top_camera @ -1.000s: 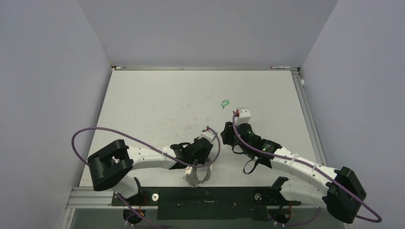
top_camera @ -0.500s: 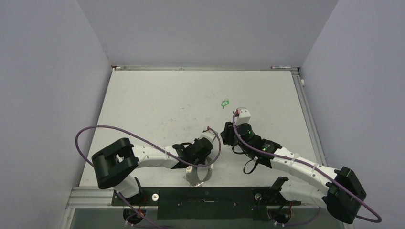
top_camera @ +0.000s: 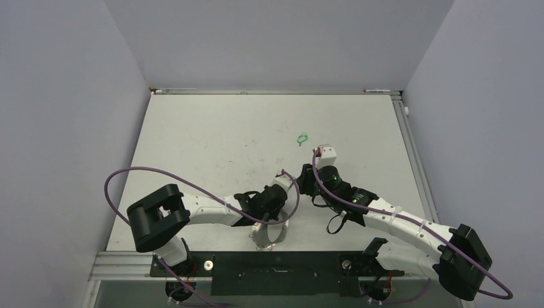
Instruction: Put the keys on the keyring
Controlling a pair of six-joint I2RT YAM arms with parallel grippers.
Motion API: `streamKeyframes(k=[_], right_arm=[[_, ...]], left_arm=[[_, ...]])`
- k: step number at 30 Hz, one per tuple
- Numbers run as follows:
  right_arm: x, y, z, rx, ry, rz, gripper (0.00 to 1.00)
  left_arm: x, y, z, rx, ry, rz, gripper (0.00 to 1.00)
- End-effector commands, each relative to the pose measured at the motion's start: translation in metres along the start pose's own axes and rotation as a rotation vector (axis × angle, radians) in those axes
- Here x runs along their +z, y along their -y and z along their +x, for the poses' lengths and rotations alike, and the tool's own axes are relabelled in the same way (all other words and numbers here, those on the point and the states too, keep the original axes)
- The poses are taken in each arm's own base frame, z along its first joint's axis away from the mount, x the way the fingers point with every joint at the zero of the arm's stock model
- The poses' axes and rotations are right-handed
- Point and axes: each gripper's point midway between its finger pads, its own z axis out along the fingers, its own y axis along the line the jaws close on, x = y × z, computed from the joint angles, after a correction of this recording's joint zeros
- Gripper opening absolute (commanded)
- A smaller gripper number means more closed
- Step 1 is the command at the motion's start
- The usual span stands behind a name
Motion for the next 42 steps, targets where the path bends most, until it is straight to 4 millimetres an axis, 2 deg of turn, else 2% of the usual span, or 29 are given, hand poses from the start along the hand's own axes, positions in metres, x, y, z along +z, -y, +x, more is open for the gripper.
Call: streamKeyframes(k=[1, 6, 11, 18, 23, 26, 30, 36, 39, 42], right_arm=[[-0.002, -0.006, -0.017, 0.018, 0.048, -0.018, 0.42], [-0.005, -0.005, -0.015, -0.002, 0.052, -0.032, 0.42], [-0.013, -0.009, -0.013, -0.036, 0.078, -0.097, 0.43], [-0.032, -0.054, -0.003, -0.097, 0.116, -0.422, 0.49], [-0.043, -0.090, 0.016, -0.195, 0.055, -0.635, 0.52], [-0.043, -0.108, 0.029, -0.285, 0.022, -0.675, 0.54], [-0.035, -0.118, 0.037, -0.392, 0.020, -0.620, 0.54], [-0.034, -0.113, 0.028, -0.403, 0.083, -0.572, 0.53], [-0.043, -0.111, 0.021, -0.397, 0.146, -0.594, 0.53], [-0.061, -0.114, 0.006, -0.372, 0.251, -0.648, 0.53]], left_arm=[[0.001, 0.016, -0.025, -0.022, 0.072, 0.073, 0.01], [-0.004, 0.018, -0.032, -0.035, 0.098, 0.118, 0.00], [-0.018, 0.019, -0.035, -0.032, 0.095, 0.142, 0.00], [-0.046, 0.014, -0.038, -0.006, 0.097, 0.165, 0.00], [-0.066, 0.004, -0.043, 0.043, 0.084, 0.146, 0.00], [-0.076, 0.002, -0.047, 0.079, 0.077, 0.146, 0.00], [-0.081, 0.005, -0.055, 0.095, 0.083, 0.146, 0.00], [-0.091, 0.005, -0.060, 0.095, 0.074, 0.144, 0.00], [-0.102, 0.010, -0.067, 0.084, 0.082, 0.174, 0.00], [-0.114, 0.013, -0.076, 0.087, 0.083, 0.195, 0.00]])
